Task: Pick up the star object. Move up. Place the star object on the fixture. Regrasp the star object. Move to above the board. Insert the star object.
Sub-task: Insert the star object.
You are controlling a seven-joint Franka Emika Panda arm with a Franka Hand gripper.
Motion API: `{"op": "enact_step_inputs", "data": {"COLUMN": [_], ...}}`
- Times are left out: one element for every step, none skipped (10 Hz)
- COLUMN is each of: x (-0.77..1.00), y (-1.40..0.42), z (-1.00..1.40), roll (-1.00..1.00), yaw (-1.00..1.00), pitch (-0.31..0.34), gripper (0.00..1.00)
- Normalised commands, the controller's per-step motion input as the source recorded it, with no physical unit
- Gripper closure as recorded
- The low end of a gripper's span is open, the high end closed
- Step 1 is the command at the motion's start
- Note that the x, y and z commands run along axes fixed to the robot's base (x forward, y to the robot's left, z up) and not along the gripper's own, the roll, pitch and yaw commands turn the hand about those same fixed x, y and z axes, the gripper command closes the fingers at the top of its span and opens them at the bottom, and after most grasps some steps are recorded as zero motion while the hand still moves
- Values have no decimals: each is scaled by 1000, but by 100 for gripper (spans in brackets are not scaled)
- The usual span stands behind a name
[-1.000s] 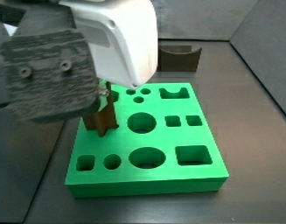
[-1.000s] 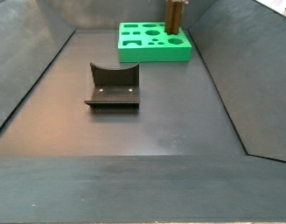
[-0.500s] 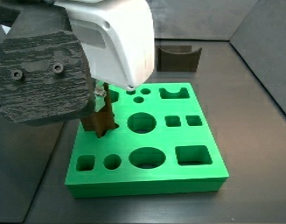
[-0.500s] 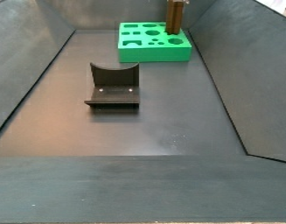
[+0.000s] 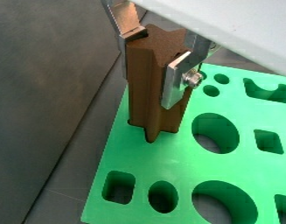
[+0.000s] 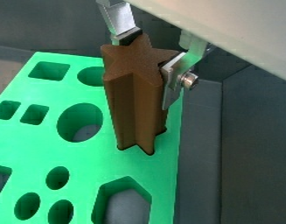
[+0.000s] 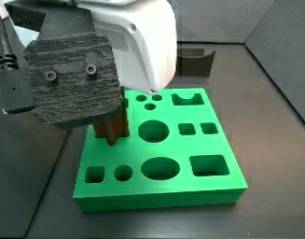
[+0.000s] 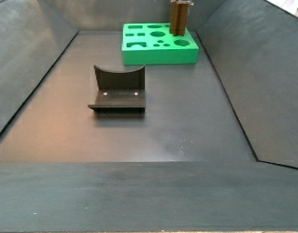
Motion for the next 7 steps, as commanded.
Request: {"op": "enact_step_inputs", "data": {"x": [77, 51, 71, 69, 111, 177, 234], "y": [-94, -111, -97, -69, -31, -17, -14], "z": [-509, -751, -929, -1000, -1000, -1000, -923], "roll": [34, 119, 151, 119, 86, 84, 94], "yaw": [-51, -20, 0, 0, 0, 0, 0], "pitch": [-19, -20, -11, -37, -36, -3, 0], "gripper": [100, 100, 100, 100, 100, 100, 100]}}
